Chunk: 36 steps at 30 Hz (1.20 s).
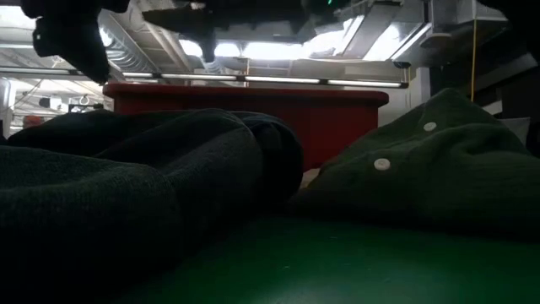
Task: Fold laundry
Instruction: Fold the dark blue pants
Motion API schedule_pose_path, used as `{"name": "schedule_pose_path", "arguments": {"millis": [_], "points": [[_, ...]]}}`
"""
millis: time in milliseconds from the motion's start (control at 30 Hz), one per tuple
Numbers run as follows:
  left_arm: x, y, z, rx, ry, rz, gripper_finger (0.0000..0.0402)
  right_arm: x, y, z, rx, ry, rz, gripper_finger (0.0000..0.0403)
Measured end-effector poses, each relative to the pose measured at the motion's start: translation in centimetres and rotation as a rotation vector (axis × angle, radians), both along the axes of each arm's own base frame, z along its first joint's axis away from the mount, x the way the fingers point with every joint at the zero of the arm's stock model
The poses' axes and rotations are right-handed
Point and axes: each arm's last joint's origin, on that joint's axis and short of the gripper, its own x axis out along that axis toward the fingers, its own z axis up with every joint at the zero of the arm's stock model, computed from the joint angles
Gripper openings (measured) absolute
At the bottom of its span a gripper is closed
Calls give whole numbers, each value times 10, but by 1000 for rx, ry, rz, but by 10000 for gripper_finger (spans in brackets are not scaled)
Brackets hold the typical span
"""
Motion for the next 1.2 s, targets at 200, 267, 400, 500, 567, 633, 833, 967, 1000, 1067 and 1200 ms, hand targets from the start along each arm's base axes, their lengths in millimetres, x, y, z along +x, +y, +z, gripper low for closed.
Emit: {"name": "schedule_pose_path", "arguments": {"millis": [200,267,400,500,567,633,833,967,1000,1067,1200], "points": [[3,17,0,94,0,98,121,-29,23,6,-162,265,-38,177],[3,24,-3,102,24,131,121,-37,31,4,-222,358,-91,177],[1,38,-22,84,107,182,121,-49,48,-8,-331,516,-158,177],[-5,46,-44,75,179,208,121,-52,59,-21,-384,543,-180,177],[-10,52,-59,102,212,239,121,-55,62,-36,-409,558,-190,177],[-15,59,-71,123,242,282,121,-56,61,-52,-411,547,-198,177],[-25,70,-106,120,239,332,121,-65,55,-99,-365,460,-249,177],[-28,73,-120,105,206,348,121,-74,54,-119,-367,441,-261,177],[-29,73,-121,105,207,350,121,-77,54,-124,-369,446,-262,177],[-29,74,-121,106,213,351,121,-79,53,-128,-370,448,-262,177],[-26,73,-113,96,221,335,121,-78,54,-125,-371,453,-260,177]]}}
